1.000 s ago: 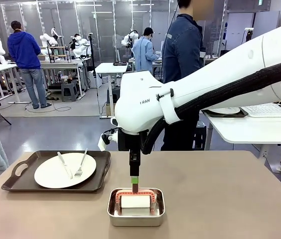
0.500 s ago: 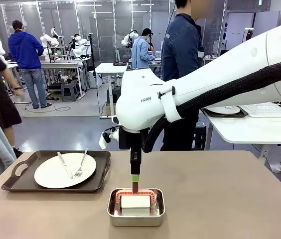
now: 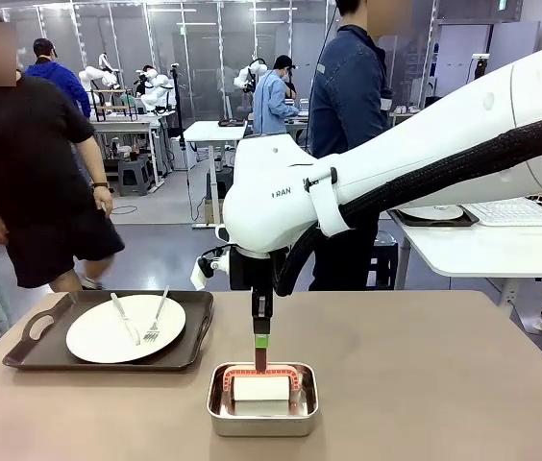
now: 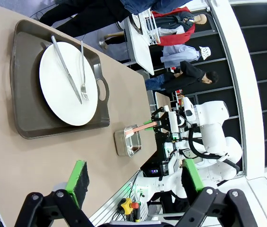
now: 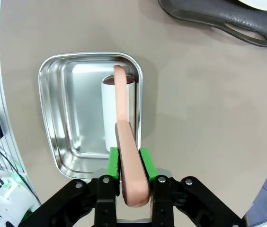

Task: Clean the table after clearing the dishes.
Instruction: When the left (or right) Handle tray is removed, use the left hand (or right hand) to clean the left (or right) side of the table with the Lint Roller.

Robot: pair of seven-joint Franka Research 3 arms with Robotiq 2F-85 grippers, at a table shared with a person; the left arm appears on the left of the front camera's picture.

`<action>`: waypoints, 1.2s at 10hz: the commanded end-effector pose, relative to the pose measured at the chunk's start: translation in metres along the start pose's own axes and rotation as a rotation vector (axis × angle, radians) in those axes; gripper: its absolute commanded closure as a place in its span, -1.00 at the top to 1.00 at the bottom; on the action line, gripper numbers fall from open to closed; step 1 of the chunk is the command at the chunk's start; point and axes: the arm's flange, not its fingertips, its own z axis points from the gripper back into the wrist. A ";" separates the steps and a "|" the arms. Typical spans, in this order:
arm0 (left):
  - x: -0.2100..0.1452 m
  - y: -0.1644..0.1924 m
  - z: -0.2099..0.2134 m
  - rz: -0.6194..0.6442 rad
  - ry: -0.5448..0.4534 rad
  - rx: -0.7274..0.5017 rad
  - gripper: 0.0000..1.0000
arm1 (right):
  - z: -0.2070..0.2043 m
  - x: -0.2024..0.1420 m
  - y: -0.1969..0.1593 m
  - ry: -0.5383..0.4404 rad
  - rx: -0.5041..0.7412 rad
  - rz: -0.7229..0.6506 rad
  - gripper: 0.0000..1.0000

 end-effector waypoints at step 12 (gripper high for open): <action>-0.001 -0.001 0.003 -0.001 -0.002 0.003 1.00 | 0.115 -0.100 0.024 -0.231 -0.081 -0.416 -1.00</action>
